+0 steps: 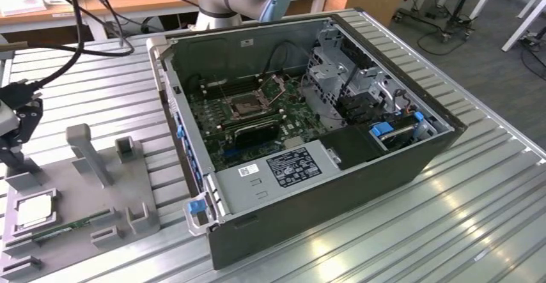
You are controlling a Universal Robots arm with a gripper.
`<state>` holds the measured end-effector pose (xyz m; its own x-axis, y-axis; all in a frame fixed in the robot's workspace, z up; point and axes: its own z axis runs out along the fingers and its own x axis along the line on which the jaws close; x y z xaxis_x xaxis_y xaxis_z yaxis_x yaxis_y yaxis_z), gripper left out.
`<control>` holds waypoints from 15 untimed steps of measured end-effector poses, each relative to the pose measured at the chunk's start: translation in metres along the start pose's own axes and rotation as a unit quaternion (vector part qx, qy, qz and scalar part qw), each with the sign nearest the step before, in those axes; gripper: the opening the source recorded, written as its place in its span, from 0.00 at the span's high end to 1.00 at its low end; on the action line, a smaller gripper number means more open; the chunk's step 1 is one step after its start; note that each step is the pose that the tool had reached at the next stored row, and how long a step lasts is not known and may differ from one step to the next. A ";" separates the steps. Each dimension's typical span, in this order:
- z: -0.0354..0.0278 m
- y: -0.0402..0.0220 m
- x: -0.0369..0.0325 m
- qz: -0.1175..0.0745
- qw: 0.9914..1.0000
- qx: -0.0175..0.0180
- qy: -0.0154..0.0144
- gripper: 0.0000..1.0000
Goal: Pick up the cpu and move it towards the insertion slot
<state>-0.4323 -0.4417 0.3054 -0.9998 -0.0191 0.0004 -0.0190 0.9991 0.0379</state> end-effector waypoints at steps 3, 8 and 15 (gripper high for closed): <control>0.0053 -0.0011 0.0003 0.000 1.000 0.000 0.000 0.89; 0.0120 -0.0027 0.0016 0.000 1.000 0.000 0.000 0.89; 0.0179 -0.0037 0.0086 0.000 1.000 0.000 0.000 0.89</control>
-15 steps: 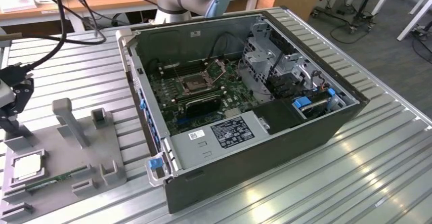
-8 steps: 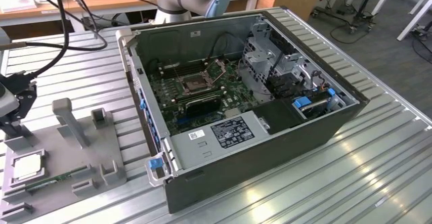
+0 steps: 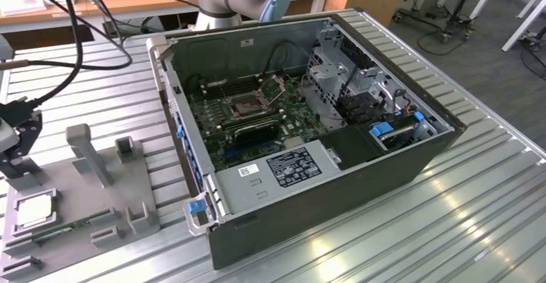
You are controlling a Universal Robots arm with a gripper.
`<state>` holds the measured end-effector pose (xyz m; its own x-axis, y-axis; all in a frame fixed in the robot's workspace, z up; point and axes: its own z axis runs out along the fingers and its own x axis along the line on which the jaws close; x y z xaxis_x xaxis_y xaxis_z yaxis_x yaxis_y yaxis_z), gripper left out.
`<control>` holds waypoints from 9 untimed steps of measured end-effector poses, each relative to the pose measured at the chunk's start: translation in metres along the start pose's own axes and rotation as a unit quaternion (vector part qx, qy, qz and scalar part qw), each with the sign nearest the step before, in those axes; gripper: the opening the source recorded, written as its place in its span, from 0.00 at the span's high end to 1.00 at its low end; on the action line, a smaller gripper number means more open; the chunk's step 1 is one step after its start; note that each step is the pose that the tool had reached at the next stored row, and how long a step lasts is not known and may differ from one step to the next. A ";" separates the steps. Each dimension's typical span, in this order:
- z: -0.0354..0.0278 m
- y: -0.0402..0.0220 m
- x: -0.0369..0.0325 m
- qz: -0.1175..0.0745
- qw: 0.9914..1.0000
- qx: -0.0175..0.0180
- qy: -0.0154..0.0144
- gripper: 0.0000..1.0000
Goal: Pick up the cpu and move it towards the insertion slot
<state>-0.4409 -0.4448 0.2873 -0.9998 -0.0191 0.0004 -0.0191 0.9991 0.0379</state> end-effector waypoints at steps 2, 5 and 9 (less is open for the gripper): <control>0.0018 -0.0001 0.0024 0.000 1.000 0.000 0.000 0.89; 0.0047 -0.0003 0.0059 0.000 1.000 0.000 0.000 0.89; 0.0065 -0.0004 0.0079 0.000 1.000 0.000 0.000 0.89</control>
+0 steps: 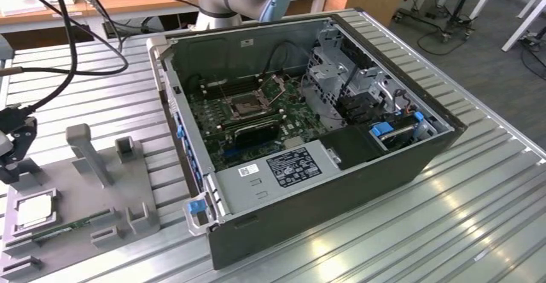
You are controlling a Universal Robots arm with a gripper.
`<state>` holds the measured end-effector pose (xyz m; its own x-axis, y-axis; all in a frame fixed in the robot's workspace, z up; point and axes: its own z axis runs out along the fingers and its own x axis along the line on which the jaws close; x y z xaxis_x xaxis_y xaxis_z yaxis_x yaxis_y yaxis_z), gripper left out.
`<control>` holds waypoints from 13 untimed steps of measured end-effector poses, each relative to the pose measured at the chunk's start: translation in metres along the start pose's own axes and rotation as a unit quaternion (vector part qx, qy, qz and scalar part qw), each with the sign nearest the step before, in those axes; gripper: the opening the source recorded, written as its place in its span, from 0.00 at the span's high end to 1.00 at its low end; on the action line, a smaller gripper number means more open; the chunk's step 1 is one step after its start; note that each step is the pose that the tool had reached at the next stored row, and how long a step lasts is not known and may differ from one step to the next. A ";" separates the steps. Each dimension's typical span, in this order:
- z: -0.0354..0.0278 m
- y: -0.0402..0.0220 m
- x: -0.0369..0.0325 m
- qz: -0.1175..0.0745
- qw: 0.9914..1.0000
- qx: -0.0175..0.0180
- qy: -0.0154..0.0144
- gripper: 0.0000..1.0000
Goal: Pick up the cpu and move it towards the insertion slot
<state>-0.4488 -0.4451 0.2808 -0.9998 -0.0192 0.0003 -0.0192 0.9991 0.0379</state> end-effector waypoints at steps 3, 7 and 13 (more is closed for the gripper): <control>-0.0001 0.0001 0.0002 0.000 1.000 0.000 0.000 0.89; 0.0017 0.0000 0.0021 0.000 1.000 0.000 0.000 0.89; 0.0042 -0.0001 0.0036 0.000 1.000 0.000 0.000 0.89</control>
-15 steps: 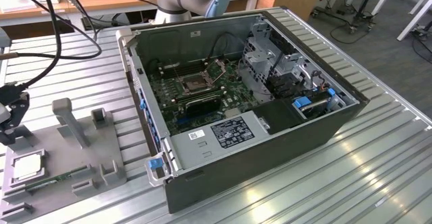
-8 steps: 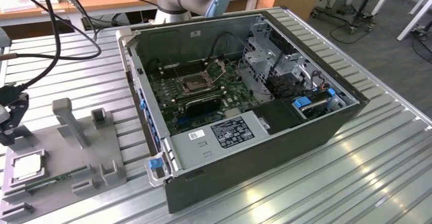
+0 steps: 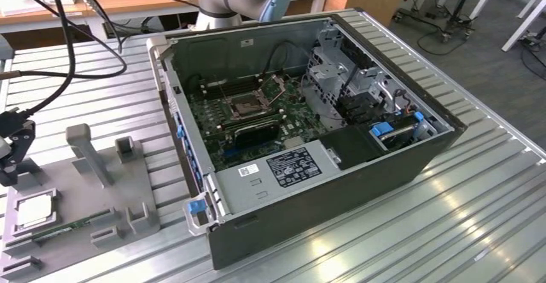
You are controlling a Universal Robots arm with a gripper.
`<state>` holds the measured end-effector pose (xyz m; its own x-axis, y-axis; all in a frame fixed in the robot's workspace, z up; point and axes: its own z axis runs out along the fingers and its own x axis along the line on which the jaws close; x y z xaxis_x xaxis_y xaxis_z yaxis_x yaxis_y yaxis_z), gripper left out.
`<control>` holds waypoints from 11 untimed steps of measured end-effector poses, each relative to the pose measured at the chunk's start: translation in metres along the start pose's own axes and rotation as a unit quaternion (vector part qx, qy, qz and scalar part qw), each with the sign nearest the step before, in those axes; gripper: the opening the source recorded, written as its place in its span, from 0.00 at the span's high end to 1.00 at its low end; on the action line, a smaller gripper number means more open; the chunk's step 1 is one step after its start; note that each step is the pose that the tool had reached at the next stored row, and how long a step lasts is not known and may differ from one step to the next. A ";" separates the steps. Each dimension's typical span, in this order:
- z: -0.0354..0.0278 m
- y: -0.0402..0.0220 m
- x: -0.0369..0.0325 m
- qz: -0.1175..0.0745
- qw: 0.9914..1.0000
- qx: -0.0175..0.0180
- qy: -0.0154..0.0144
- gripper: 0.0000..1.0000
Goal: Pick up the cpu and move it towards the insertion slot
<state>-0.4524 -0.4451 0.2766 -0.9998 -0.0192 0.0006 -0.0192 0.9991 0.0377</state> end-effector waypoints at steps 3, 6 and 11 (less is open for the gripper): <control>0.0001 0.0000 0.0000 0.000 1.000 0.000 0.000 0.89; 0.0002 0.0000 0.0000 0.000 1.000 0.000 0.000 0.89; 0.0006 0.0000 0.0000 0.000 1.000 0.000 0.000 0.89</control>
<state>-0.4524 -0.4451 0.2760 -0.9998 -0.0191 0.0004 -0.0191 0.9991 0.0379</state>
